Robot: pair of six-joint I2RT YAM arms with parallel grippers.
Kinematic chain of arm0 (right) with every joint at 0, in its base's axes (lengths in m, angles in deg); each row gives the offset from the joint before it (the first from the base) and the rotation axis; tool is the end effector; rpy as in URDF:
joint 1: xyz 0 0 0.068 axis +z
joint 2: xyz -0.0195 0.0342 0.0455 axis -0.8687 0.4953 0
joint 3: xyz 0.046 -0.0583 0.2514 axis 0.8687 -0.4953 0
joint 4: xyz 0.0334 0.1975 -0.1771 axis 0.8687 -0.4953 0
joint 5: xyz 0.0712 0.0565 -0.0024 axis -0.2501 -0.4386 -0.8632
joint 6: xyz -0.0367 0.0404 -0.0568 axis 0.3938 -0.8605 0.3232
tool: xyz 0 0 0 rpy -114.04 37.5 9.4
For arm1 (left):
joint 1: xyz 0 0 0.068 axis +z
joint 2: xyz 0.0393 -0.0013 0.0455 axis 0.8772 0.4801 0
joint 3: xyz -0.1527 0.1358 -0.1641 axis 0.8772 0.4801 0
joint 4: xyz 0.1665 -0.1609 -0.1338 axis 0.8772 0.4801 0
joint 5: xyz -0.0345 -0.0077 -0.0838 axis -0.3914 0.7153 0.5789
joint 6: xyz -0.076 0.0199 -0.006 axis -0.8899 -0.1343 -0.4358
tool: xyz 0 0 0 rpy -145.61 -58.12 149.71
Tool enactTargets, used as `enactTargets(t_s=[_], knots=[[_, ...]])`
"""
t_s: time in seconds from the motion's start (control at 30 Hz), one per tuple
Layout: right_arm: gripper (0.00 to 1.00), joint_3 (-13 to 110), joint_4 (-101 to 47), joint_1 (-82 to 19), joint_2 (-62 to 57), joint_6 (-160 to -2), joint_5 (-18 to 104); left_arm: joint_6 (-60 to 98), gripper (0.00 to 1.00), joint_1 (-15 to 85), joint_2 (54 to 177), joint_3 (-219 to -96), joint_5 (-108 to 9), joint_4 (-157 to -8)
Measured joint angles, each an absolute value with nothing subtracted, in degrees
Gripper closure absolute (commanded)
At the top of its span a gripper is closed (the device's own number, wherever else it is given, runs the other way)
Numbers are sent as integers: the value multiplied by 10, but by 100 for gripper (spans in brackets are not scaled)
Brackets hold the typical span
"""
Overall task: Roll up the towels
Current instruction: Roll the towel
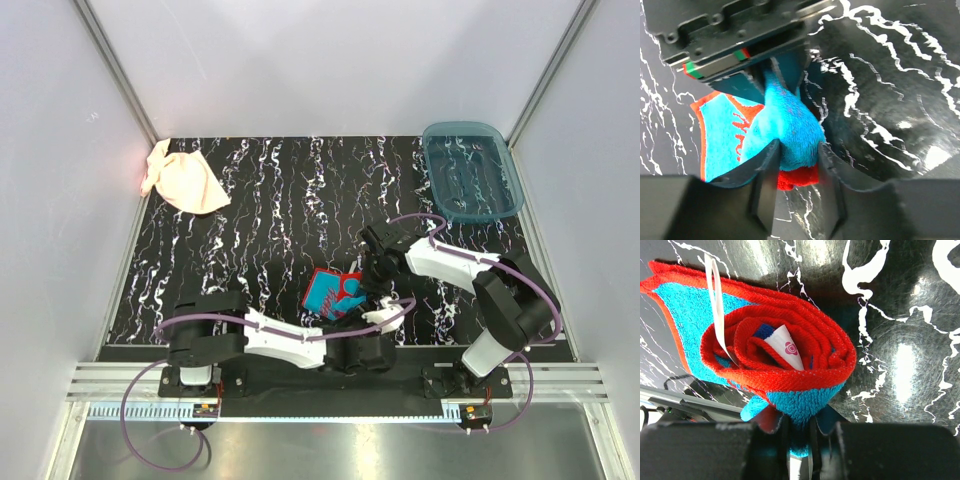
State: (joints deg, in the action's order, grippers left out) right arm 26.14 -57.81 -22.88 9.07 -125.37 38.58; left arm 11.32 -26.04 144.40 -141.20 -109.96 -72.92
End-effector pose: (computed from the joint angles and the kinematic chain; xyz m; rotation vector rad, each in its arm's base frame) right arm 0.2375 0.1989 0.1195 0.3086 2.9778 0.5667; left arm 0.0700 -0.3565 0.1178 0.9018 1.8985 0.0940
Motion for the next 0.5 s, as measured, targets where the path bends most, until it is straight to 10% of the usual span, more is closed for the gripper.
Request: enactTargets(t_s=[0.2,0.37,0.43,0.5], knots=[[83,261,-577,-229,87,-1254,386,101,100,-231,1405,-1379,-1062,-748],[79,261,-577,-229,81,-1255,385,91,100,-215,1370,-1354,-1034,-766],[65,262,-578,-229,80,-1257,385,88,100,-212,1365,-1349,-1024,-772],[30,262,-582,-229,77,-1259,385,84,100,-208,1358,-1341,-1010,-779]])
